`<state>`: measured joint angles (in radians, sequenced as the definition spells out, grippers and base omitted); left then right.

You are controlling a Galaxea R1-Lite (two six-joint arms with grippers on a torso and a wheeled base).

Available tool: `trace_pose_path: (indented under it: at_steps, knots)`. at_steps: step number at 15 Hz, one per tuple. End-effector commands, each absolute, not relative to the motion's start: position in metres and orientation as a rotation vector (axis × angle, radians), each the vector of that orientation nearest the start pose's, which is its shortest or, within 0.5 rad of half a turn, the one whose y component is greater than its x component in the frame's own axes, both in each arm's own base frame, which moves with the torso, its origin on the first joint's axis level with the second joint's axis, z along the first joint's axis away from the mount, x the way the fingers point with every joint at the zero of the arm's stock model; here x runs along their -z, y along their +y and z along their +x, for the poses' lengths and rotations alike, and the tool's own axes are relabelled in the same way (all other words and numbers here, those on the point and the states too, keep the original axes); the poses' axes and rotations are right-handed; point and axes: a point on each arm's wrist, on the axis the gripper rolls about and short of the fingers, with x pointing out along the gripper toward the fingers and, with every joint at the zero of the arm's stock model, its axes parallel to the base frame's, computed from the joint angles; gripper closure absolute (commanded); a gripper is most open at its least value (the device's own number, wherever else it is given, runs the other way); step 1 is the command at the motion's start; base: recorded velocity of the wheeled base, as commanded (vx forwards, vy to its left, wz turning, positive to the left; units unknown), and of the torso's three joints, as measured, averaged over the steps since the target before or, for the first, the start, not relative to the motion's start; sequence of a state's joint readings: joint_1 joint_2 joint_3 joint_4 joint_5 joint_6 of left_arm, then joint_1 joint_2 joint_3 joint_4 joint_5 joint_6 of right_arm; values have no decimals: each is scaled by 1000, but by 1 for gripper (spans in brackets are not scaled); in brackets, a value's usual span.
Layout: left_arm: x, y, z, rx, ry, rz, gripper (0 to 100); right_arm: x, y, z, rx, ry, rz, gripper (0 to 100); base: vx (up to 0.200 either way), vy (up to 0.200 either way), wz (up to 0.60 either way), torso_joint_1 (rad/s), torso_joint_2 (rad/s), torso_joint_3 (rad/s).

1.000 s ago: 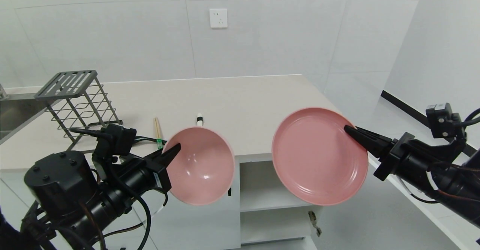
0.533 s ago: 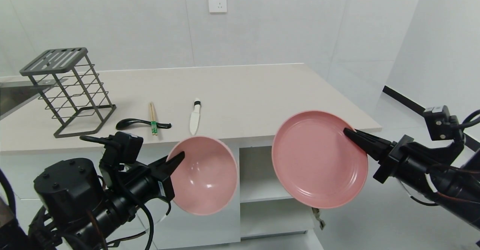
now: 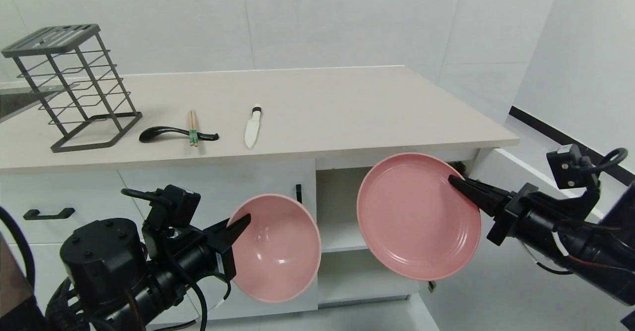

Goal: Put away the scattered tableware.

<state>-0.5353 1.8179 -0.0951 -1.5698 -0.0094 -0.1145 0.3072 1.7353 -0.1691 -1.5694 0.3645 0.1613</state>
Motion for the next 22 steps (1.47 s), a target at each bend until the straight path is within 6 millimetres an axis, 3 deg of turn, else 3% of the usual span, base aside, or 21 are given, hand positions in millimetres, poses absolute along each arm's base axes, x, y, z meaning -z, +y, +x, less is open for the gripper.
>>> trace_pose_path:
  at_steps: [1,10,15,20,22]
  knots:
    - [-92,-114,191,534,176,-73,100,-120,77,214,-671,60,155,100,0,0,0,-193,466,271]
    - [-94,-113,190,534,165,-74,100,-106,79,221,-666,121,157,100,0,0,0,-148,425,268]
    - [-91,-112,188,534,184,-69,100,-92,81,230,-660,177,158,100,0,0,0,-11,38,28]
    - [-83,-107,179,531,240,-54,100,-68,88,252,-653,241,160,100,0,0,0,0,0,0]
    - [-80,-106,176,533,260,-47,100,-57,92,261,-652,267,159,100,200,0,0,-5,5,7]
